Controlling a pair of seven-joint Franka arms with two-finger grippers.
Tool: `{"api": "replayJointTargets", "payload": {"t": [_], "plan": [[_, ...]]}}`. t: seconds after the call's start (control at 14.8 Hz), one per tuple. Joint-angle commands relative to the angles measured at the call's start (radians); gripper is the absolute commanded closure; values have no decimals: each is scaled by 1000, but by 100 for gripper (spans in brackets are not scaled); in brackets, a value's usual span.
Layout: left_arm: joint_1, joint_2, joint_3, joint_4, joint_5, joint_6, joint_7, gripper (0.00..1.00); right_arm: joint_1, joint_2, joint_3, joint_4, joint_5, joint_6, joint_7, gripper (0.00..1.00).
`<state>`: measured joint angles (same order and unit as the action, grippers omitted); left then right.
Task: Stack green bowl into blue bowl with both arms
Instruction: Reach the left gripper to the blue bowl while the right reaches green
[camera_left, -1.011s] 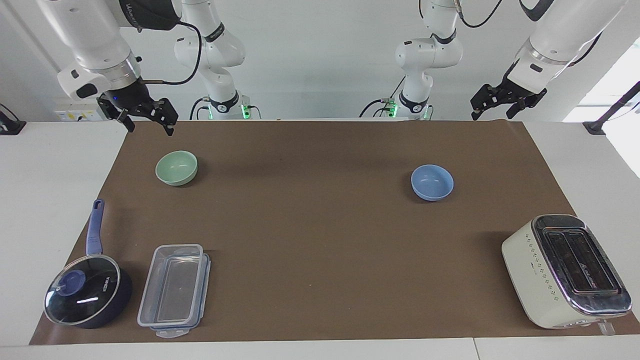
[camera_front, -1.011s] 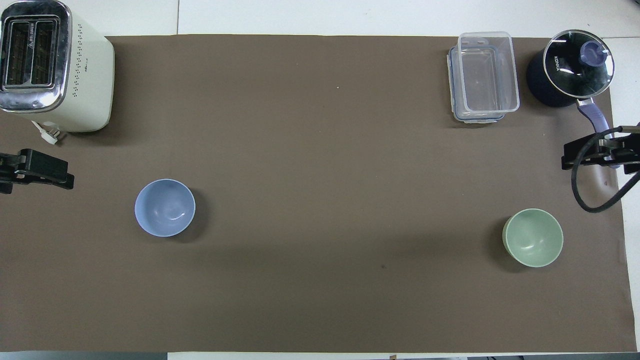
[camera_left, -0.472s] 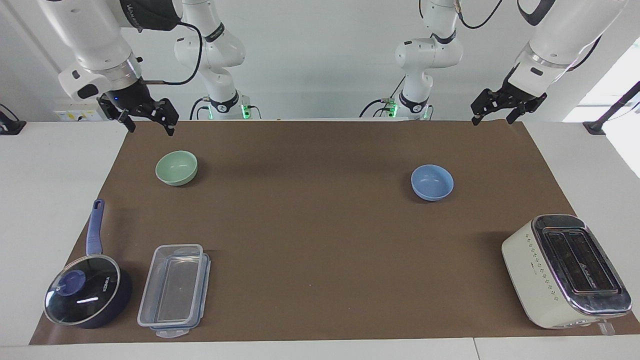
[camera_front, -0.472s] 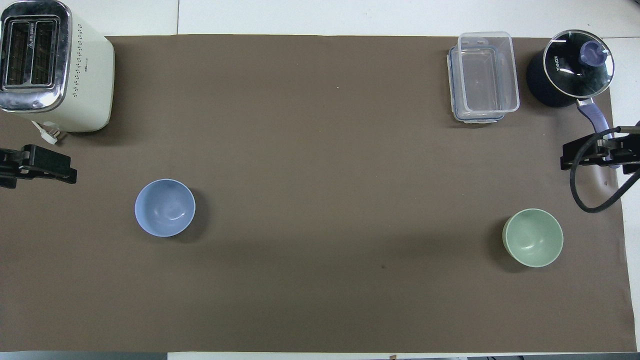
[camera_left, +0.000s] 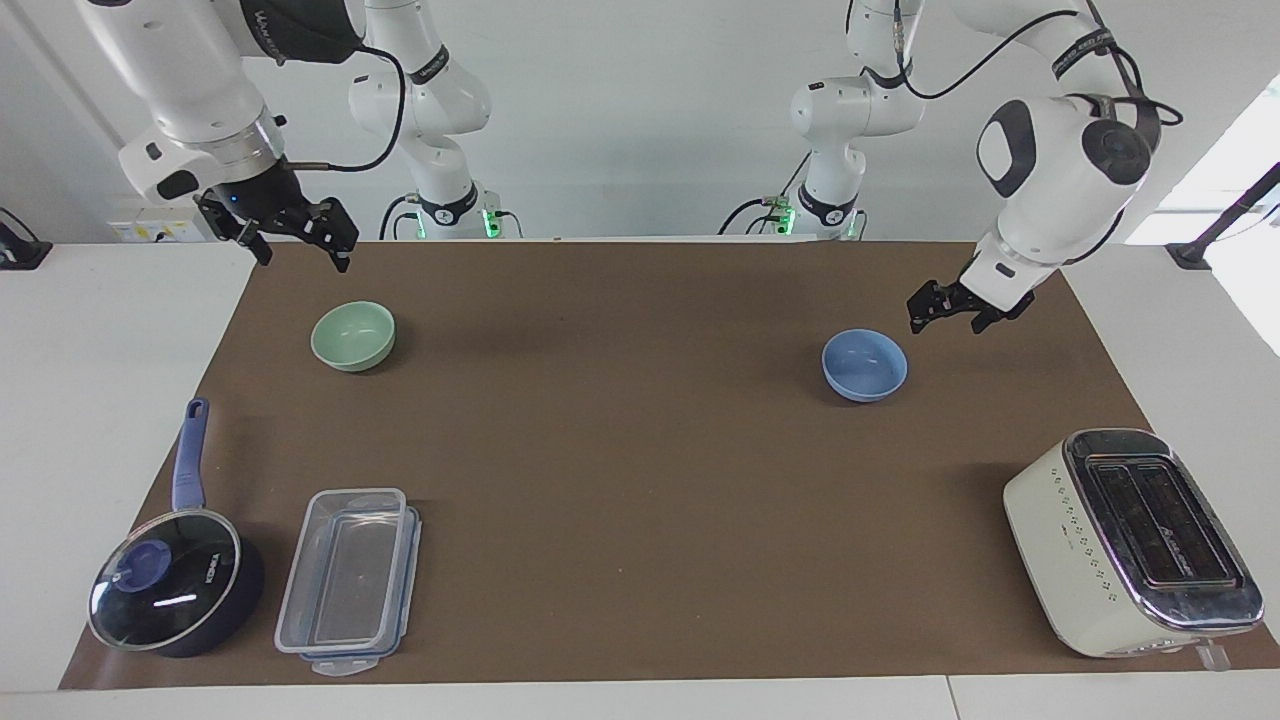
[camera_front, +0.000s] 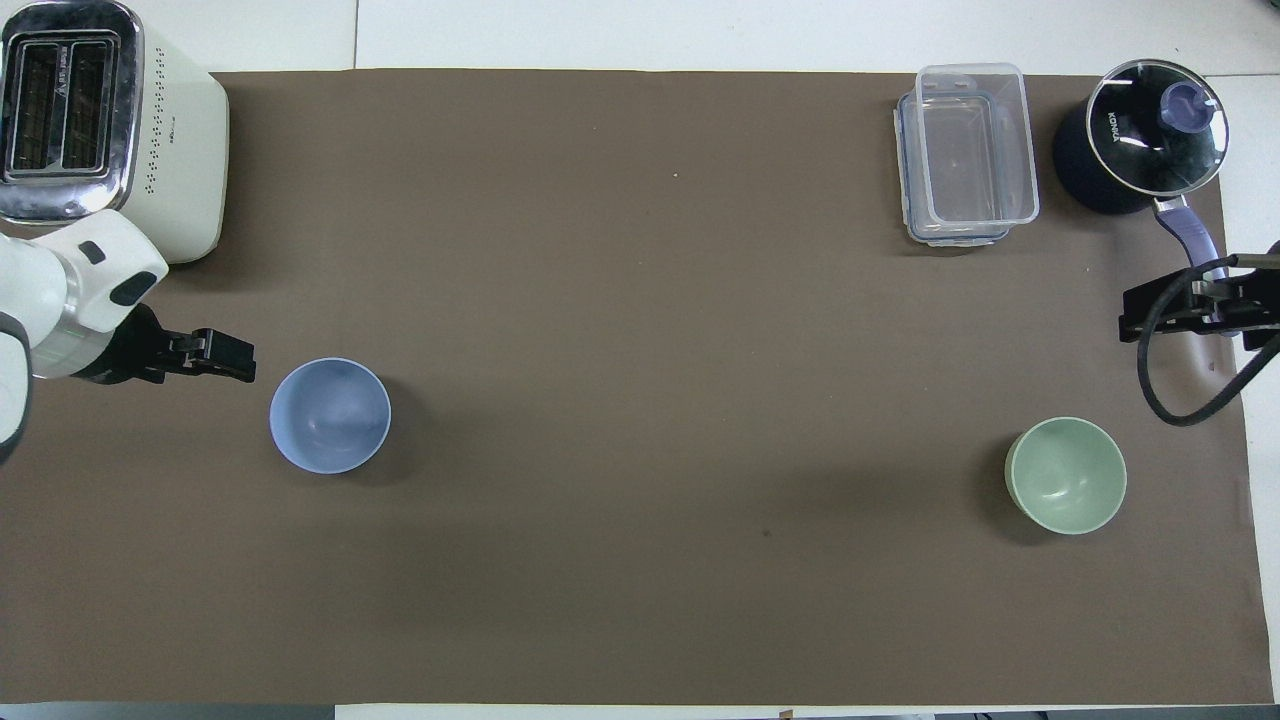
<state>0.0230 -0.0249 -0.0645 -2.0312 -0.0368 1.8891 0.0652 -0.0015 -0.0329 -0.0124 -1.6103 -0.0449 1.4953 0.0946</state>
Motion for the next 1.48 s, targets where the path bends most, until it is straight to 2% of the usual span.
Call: {"api": "replayJointTargets", "payload": {"t": [0.0, 0.27, 0.54, 0.61, 0.94, 1.15, 1.21, 1.28, 1.35, 1.42], "plan": [[9, -15, 2, -136, -12, 155, 51, 0, -17, -36, -3, -77, 20, 31, -4, 0], [-6, 26, 2, -165, -6, 212, 53, 1, -101, -123, -8, -277, 40, 156, -119, 0], [-8, 37, 2, -187, 2, 220, 88, 8, -182, -270, -11, -615, 43, 411, -246, 0], [-9, 34, 0, -202, 2, 231, 93, 9, -196, -291, -11, -673, 43, 457, -269, 0], [-28, 19, -2, -250, 0, 264, 94, 17, -273, -276, -12, -838, 43, 660, -361, 0], [-38, 23, 0, -267, 0, 275, 94, 26, -299, -230, -12, -856, 43, 695, -377, 0], [-38, 23, 0, -267, 0, 275, 94, 35, -305, -213, -12, -864, 43, 721, -388, 0], [-38, 25, 0, -267, 0, 275, 93, 48, -308, -203, -12, -876, 43, 752, -400, 0], [-38, 25, 0, -267, 0, 275, 93, 67, -310, -196, -12, -884, 43, 773, -404, 0], [-37, 25, 0, -265, 0, 274, 94, 100, -311, -179, -12, -885, 43, 779, -406, 0]]}}
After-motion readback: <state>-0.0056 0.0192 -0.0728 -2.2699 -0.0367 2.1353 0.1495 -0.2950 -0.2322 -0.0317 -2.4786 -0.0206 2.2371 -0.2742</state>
